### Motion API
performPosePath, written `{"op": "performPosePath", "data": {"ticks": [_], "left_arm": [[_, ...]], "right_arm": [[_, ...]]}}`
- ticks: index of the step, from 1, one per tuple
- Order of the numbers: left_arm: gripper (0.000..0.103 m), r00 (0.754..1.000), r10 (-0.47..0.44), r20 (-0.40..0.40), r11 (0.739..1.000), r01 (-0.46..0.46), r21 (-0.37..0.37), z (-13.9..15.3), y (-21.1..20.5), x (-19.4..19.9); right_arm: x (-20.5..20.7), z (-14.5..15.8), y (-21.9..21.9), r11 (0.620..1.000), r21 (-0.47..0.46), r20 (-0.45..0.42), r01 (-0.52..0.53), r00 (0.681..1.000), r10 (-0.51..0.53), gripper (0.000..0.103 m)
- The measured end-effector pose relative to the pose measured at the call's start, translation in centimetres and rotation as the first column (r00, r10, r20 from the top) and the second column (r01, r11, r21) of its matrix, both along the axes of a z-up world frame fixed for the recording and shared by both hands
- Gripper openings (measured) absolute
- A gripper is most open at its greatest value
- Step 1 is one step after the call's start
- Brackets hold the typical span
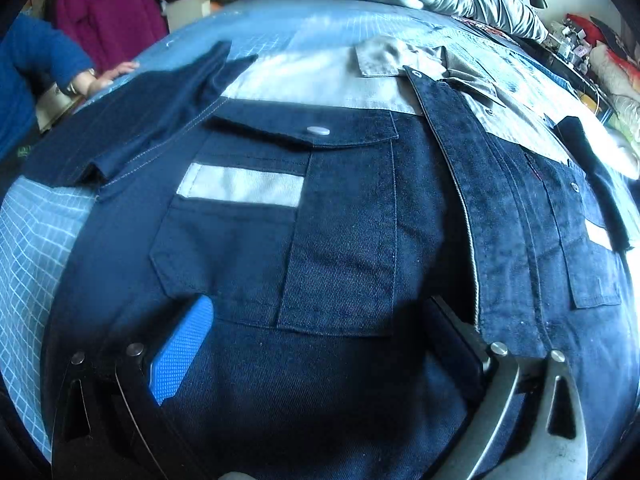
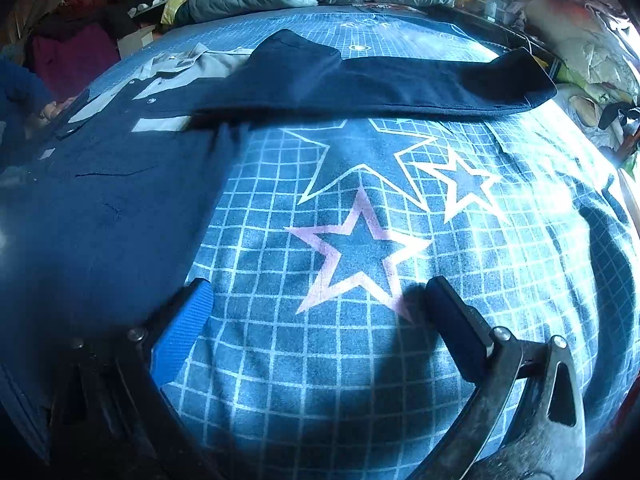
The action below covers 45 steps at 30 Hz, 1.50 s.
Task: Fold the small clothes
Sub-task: 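Close the right tool on the navy sleeve cuff while the left tool hovers over the jacket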
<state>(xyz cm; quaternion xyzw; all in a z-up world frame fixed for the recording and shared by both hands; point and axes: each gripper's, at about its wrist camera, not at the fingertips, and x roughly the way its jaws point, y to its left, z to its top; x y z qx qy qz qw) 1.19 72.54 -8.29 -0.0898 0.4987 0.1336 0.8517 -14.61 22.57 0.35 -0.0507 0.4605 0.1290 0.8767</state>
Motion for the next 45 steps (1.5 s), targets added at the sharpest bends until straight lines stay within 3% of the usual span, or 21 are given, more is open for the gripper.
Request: {"op": "performPosePath", "data": {"ticks": [12, 14, 17, 19, 21, 24, 28, 30, 34, 36, 38, 39, 40, 45], "left_arm": [[0.103, 1.0, -0.012, 0.025, 1.0, 0.012, -0.014, 0.8, 0.3, -0.5], [0.103, 1.0, -0.013, 0.027, 1.0, 0.013, -0.013, 0.8, 0.3, -0.5], [0.103, 1.0, -0.011, 0.027, 1.0, 0.011, -0.01, 0.8, 0.2, -0.5], [0.103, 0.999, -0.011, 0.03, 1.0, 0.011, -0.01, 0.8, 0.2, -0.5], [0.103, 0.999, -0.01, 0.036, 1.0, 0.01, -0.012, 0.8, 0.2, -0.6], [0.103, 0.999, -0.009, 0.038, 1.0, 0.009, -0.011, 0.8, 0.2, -0.6], [0.103, 0.999, -0.008, 0.044, 1.0, 0.009, -0.021, 0.9, 0.4, -0.6], [0.103, 0.999, -0.009, 0.045, 1.0, 0.01, -0.023, 0.9, 0.4, -0.6], [0.103, 0.999, -0.013, 0.044, 1.0, 0.014, -0.023, 0.9, 0.3, -0.6], [0.103, 0.999, -0.015, 0.042, 1.0, 0.016, -0.023, 0.9, 0.3, -0.5], [0.103, 0.999, -0.017, 0.04, 1.0, 0.018, -0.021, 0.9, 0.2, -0.5], [0.103, 0.999, -0.017, 0.041, 1.0, 0.018, -0.022, 0.9, 0.2, -0.5], [0.103, 0.999, -0.019, 0.041, 1.0, 0.02, -0.02, 1.0, 0.2, -0.5], [0.103, 0.998, -0.024, 0.057, 0.999, 0.026, -0.024, 1.3, 0.2, -0.9]], "right_arm": [[0.7, -1.0, 1.6, 0.999, -0.004, -0.006, -0.039, 0.999, 0.039, 0.103], [0.9, -0.7, 1.6, 0.998, 0.001, -0.039, -0.068, 0.997, 0.068, 0.103], [1.7, 0.5, 0.2, 0.992, 0.085, -0.117, -0.088, 0.988, 0.098, 0.103], [2.6, 2.3, -1.5, 0.985, 0.154, -0.104, -0.074, 0.99, 0.09, 0.103], [4.5, 4.2, -3.9, 0.983, 0.181, -0.056, -0.03, 0.998, 0.041, 0.103], [9.5, 5.6, -9.4, 0.967, 0.223, -0.011, 0.12, 0.993, -0.121, 0.103], [16.0, 3.7, -15.9, 0.916, 0.218, -0.024, 0.337, 0.94, -0.34, 0.103], [18.2, 3.0, -17.1, 0.9, 0.227, -0.025, 0.373, 0.926, -0.378, 0.101], [20.9, 3.4, -16.4, 0.888, 0.309, 0.0, 0.339, 0.934, -0.357, 0.097], [22.1, 2.9, -16.0, 0.881, 0.332, -0.03, 0.337, 0.937, -0.347, 0.084], [22.5, 1.9, -15.7, 0.876, 0.353, -0.097, 0.329, 0.944, -0.315, 0.04], [22.5, 2.0, -15.2, 0.88, 0.351, -0.11, 0.32, 0.947, -0.301, 0.026], [22.3, 2.7, -14.4, 0.887, 0.35, -0.098, 0.301, 0.954, -0.285, 0.006], [19.7, 11.6, -7.0, 0.899, 0.434, 0.086, 0.061, 0.99, -0.109, 0.004]]}}
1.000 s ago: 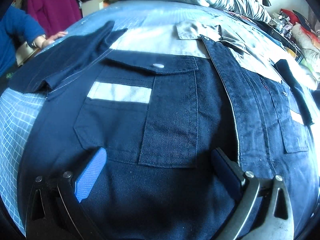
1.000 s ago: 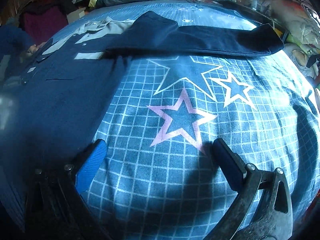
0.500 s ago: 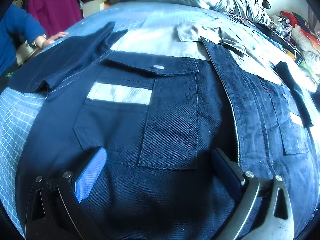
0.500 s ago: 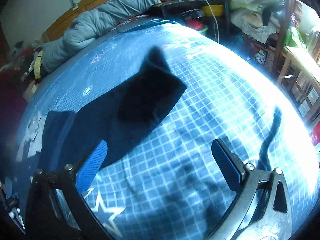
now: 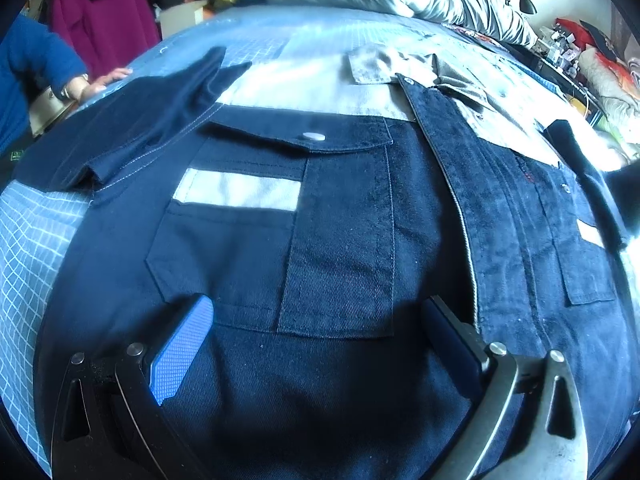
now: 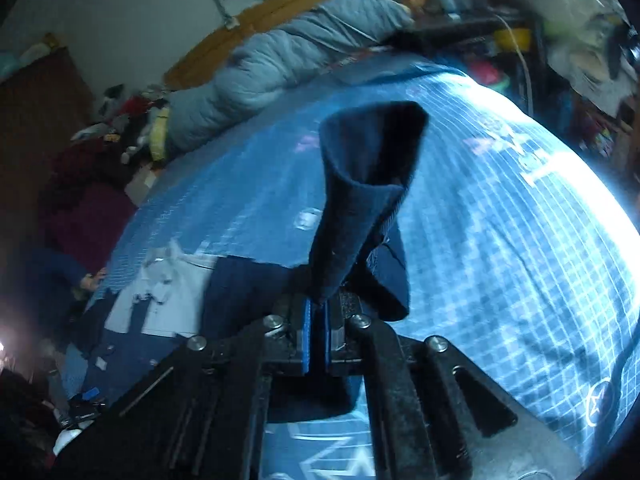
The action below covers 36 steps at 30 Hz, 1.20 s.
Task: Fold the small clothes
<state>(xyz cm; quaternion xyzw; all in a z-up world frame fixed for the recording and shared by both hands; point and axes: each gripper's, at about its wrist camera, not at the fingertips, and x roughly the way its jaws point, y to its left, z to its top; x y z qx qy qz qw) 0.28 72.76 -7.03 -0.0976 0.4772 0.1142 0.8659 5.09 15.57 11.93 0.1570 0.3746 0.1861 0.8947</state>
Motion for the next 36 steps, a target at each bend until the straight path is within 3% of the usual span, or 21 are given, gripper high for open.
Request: {"op": "performPosePath", "data": {"ticks": [4, 8, 12, 15, 17, 19, 21, 24, 26, 31, 33, 36], "left_arm": [[0.102, 0.999, 0.019, 0.042, 0.998, -0.016, -0.053, 0.8, 0.8, -0.9], [0.099, 0.997, 0.026, 0.078, 0.997, -0.019, -0.081, 2.7, 1.8, -2.4], [0.099, 0.986, 0.046, 0.163, 0.998, -0.038, -0.048, 6.1, 4.0, -4.9], [0.099, 0.969, 0.109, 0.221, 0.993, -0.098, -0.062, 8.4, 6.7, -6.5], [0.099, 0.959, 0.139, 0.247, 0.99, -0.126, -0.066, 9.4, 8.2, -7.1], [0.099, 0.957, 0.139, 0.253, 0.99, -0.133, -0.043, 10.0, 8.9, -7.2], [0.099, 0.959, 0.13, 0.252, 0.991, -0.129, -0.022, 10.1, 9.3, -7.1], [0.099, 0.959, 0.138, 0.249, 0.99, -0.136, -0.025, 9.7, 9.9, -7.5], [0.099, 0.959, 0.156, 0.238, 0.988, -0.151, -0.038, 9.2, 10.8, -7.8], [0.099, 0.952, 0.23, 0.204, 0.972, -0.215, -0.092, 7.7, 13.0, -9.1], [0.099, 0.949, 0.248, 0.193, 0.967, -0.23, -0.114, 7.2, 13.5, -9.6], [0.099, 0.951, 0.249, 0.185, 0.965, -0.228, -0.129, 6.6, 13.6, -9.8]], "right_arm": [[-1.2, 7.6, 10.9, 0.973, 0.06, 0.114, -0.223, 0.97, 0.216, 0.004], [-1.8, 10.0, 23.0, 0.909, 0.081, 0.141, -0.409, 0.907, 0.396, 0.004], [-1.6, 6.6, 34.7, 0.843, 0.079, 0.079, -0.532, 0.846, 0.527, 0.004], [-2.1, 2.6, 42.7, 0.776, 0.026, 0.018, -0.63, 0.777, 0.63, 0.005], [-2.7, -0.4, 46.8, 0.737, 0.009, -0.05, -0.676, 0.736, 0.675, 0.011], [-3.7, -2.5, 48.6, 0.729, -0.029, -0.109, -0.684, 0.727, 0.678, 0.023], [-4.9, -2.9, 47.6, 0.734, -0.006, -0.107, -0.679, 0.731, 0.674, 0.026], [-6.6, -2.0, 43.4, 0.757, -0.033, -0.063, -0.652, 0.758, 0.65, 0.04], [-6.5, -1.5, 38.7, 0.8, -0.087, -0.037, -0.594, 0.804, 0.593, 0.052], [-6.1, -3.5, 24.0, 0.919, -0.206, -0.046, -0.335, 0.942, 0.333, 0.057], [-5.0, -4.8, 18.7, 0.957, -0.177, -0.093, -0.228, 0.972, 0.214, 0.058], [-3.5, -6.1, 14.5, 0.984, -0.059, -0.175, -0.169, 0.972, 0.156, 0.057]]}}
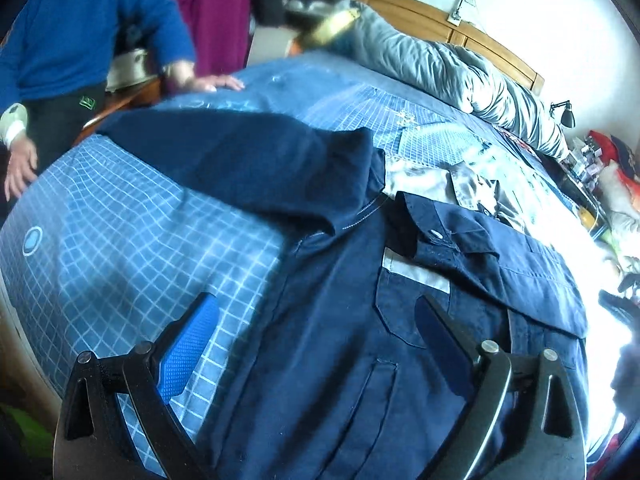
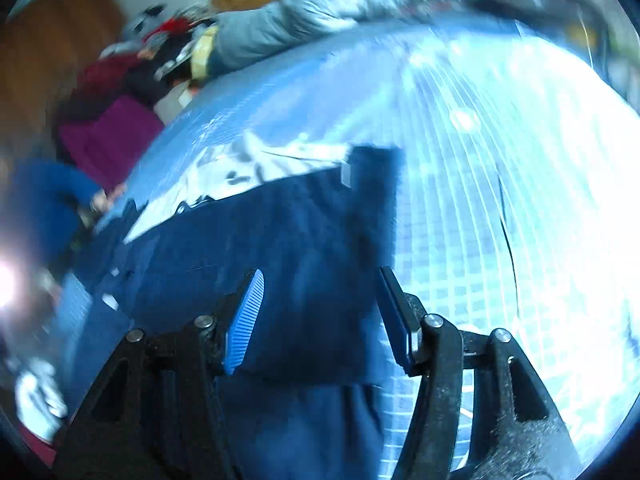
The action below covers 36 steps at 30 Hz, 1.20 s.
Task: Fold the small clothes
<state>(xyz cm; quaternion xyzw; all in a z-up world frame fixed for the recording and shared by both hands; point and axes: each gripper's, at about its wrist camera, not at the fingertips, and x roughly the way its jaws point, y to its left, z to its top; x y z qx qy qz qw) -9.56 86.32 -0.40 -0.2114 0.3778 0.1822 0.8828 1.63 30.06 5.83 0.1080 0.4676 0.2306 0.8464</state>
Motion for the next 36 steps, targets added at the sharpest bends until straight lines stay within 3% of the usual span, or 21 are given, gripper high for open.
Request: {"op": "performPosePath", "data": {"ticks": [3, 4, 5, 6, 9, 11, 16, 19, 22, 28, 30, 33, 36], "left_arm": [[0.099, 1.0, -0.017, -0.01, 1.0, 0.017, 0.01, -0.1, -0.9, 0.7], [0.099, 1.0, -0.026, -0.008, 1.0, 0.026, 0.014, 0.1, -1.3, 0.9], [0.099, 0.999, -0.031, -0.007, 0.999, 0.031, 0.022, 0.1, -1.6, 1.1], [0.099, 0.999, -0.034, -0.007, 0.999, 0.034, 0.03, 0.3, -1.9, 1.4], [0.099, 1.0, -0.026, -0.017, 0.999, 0.027, 0.031, 0.4, -2.3, 2.1], [0.099, 1.0, -0.021, -0.021, 1.0, 0.021, 0.023, 0.5, -2.1, 2.2], [0.099, 0.999, 0.015, -0.036, 0.999, -0.014, 0.029, 0.0, -0.8, 1.4], [0.099, 0.998, 0.057, -0.041, 0.998, -0.056, 0.011, -0.5, 1.0, 0.4], [0.099, 0.993, 0.117, -0.018, 0.993, -0.117, -0.017, -0.6, 4.3, -0.6], [0.099, 0.96, 0.278, 0.019, 0.954, -0.274, -0.122, -1.5, 14.2, -0.6], [0.099, 0.958, 0.288, 0.009, 0.946, -0.283, -0.157, -2.2, 16.9, 0.4], [0.098, 0.962, 0.274, 0.001, 0.938, -0.267, -0.221, -3.3, 20.8, 2.2], [0.094, 0.957, 0.291, -0.022, 0.914, -0.285, -0.288, -4.5, 24.5, 3.5]], "right_arm": [[0.9, -2.0, -0.6, 1.0, 0.021, -0.089, -0.013, 0.996, 0.015, 0.057], [1.2, -2.6, -0.7, 1.0, 0.012, -0.11, -0.021, 0.994, 0.022, 0.052], [1.3, -3.3, -0.6, 0.998, 0.01, -0.141, -0.055, 0.988, 0.056, 0.009], [1.2, -3.8, -0.8, 0.998, -0.027, -0.147, -0.064, 0.987, 0.059, 0.002], [1.2, -4.9, -4.7, 0.999, 0.035, -0.153, 0.041, 0.988, -0.035, 0.0], [0.9, -4.9, -5.3, 0.997, 0.066, -0.159, 0.038, 0.987, -0.027, 0.001], [-1.2, -0.9, -4.4, 1.0, 0.006, -0.04, -0.01, 0.999, 0.01, 0.028], [-3.3, 1.7, -4.8, 0.999, 0.028, 0.022, 0.025, 0.999, -0.026, 0.035], [-6.1, 3.5, -3.8, 0.999, 0.035, 0.045, -0.007, 0.999, 0.006, 0.043], [-10.3, 2.9, 1.0, 0.993, 0.019, 0.019, -0.114, 0.993, 0.113, 0.052], [-10.6, 2.0, 2.6, 0.989, 0.042, -0.01, -0.14, 0.99, 0.14, 0.053], [-9.6, 0.6, 5.0, 0.984, 0.003, -0.031, -0.176, 0.984, 0.176, 0.053], [-8.7, 0.3, 6.8, 0.981, 0.002, -0.032, -0.196, 0.98, 0.196, 0.053]]}}
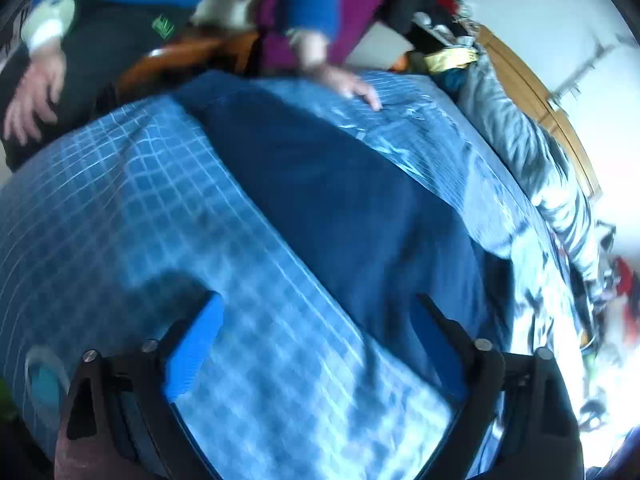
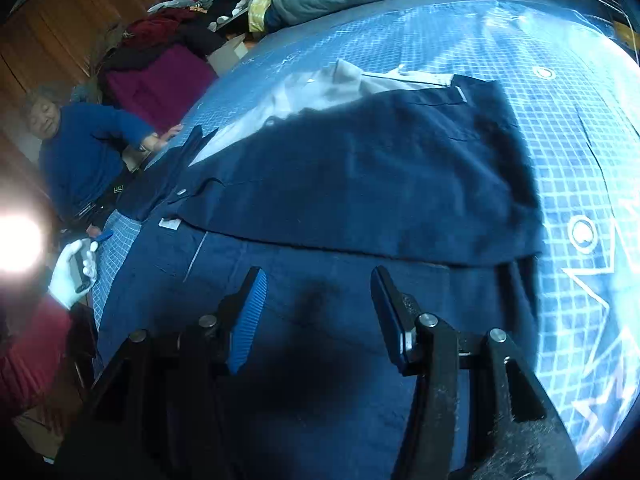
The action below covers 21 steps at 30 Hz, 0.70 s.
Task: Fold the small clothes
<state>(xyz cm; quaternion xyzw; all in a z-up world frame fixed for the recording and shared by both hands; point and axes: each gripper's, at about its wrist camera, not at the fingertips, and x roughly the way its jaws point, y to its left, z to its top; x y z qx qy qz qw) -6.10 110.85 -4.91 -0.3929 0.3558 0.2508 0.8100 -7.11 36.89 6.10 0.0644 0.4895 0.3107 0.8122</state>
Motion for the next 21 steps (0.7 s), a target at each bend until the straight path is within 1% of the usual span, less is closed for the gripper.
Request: {"op": "performPosePath", "data": {"ticks": [3, 5, 7, 10, 13, 14, 15, 16, 17, 18, 19, 20, 21], "left_arm": [[0.094, 1.0, 0.02, 0.016, 0.999, -0.019, -0.042, -0.8, 2.4, 1.0], [0.097, 0.999, 0.024, 0.034, 0.998, -0.022, -0.063, -1.4, 3.5, 1.6], [0.1, 0.998, 0.026, 0.055, 0.998, -0.022, -0.062, -1.6, 4.2, 2.3], [0.102, 0.998, 0.026, 0.056, 0.999, -0.024, -0.041, -1.7, 5.1, 3.7], [0.102, 0.996, 0.04, 0.082, 0.999, -0.037, -0.037, -2.0, 6.4, 4.6], [0.098, 0.995, 0.041, 0.087, 0.999, -0.039, -0.028, -1.9, 6.6, 4.9], [0.088, 0.995, 0.036, 0.091, 0.999, -0.035, -0.006, -1.8, 6.8, 5.2], [0.036, 0.995, 0.023, 0.092, 1.0, -0.023, 0.001, -1.7, 6.9, 5.6], [0.002, 0.996, 0.008, 0.091, 1.0, -0.005, -0.024, -1.8, 7.0, 5.8], [0.002, 0.993, -0.008, 0.117, 1.0, 0.01, -0.02, -1.2, 6.6, 6.2], [0.002, 0.99, -0.039, 0.138, 0.999, 0.035, 0.028, 0.1, 5.4, 6.8], [0.002, 0.984, -0.09, 0.152, 0.994, 0.079, 0.078, 1.6, 3.8, 7.6], [0.002, 0.971, -0.159, 0.181, 0.981, 0.136, 0.136, 3.7, 1.3, 8.5]], "right_arm": [[0.8, -0.3, 1.4, 1.0, 0.016, -0.003, -0.009, 1.0, 0.009, 0.054], [1.2, -0.8, 2.2, 0.999, 0.034, -0.022, -0.015, 1.0, 0.015, 0.054], [1.6, -1.3, 3.3, 0.999, 0.027, -0.028, -0.025, 0.999, 0.025, 0.054], [1.9, -1.3, 4.9, 0.998, 0.029, -0.022, -0.048, 0.999, 0.048, 0.055], [2.2, -1.4, 5.9, 0.998, 0.042, -0.021, -0.056, 0.998, 0.057, 0.055], [2.3, -1.5, 6.2, 0.997, 0.044, -0.022, -0.059, 0.998, 0.06, 0.055], [2.3, -1.6, 6.3, 0.997, 0.043, -0.025, -0.059, 0.998, 0.06, 0.055], [2.3, -1.5, 6.4, 0.997, 0.045, -0.028, -0.058, 0.998, 0.06, 0.055], [2.3, -1.5, 6.4, 0.997, 0.054, -0.03, -0.058, 0.998, 0.06, 0.055], [2.3, -1.2, 6.4, 0.996, 0.063, -0.028, -0.057, 0.998, 0.059, 0.055], [2.4, -1.1, 6.4, 0.996, 0.072, -0.025, -0.056, 0.998, 0.058, 0.055], [2.4, -0.8, 6.3, 0.995, 0.084, -0.02, -0.054, 0.998, 0.056, 0.055], [2.5, -0.6, 6.1, 0.994, 0.098, -0.018, -0.051, 0.998, 0.053, 0.055]]}}
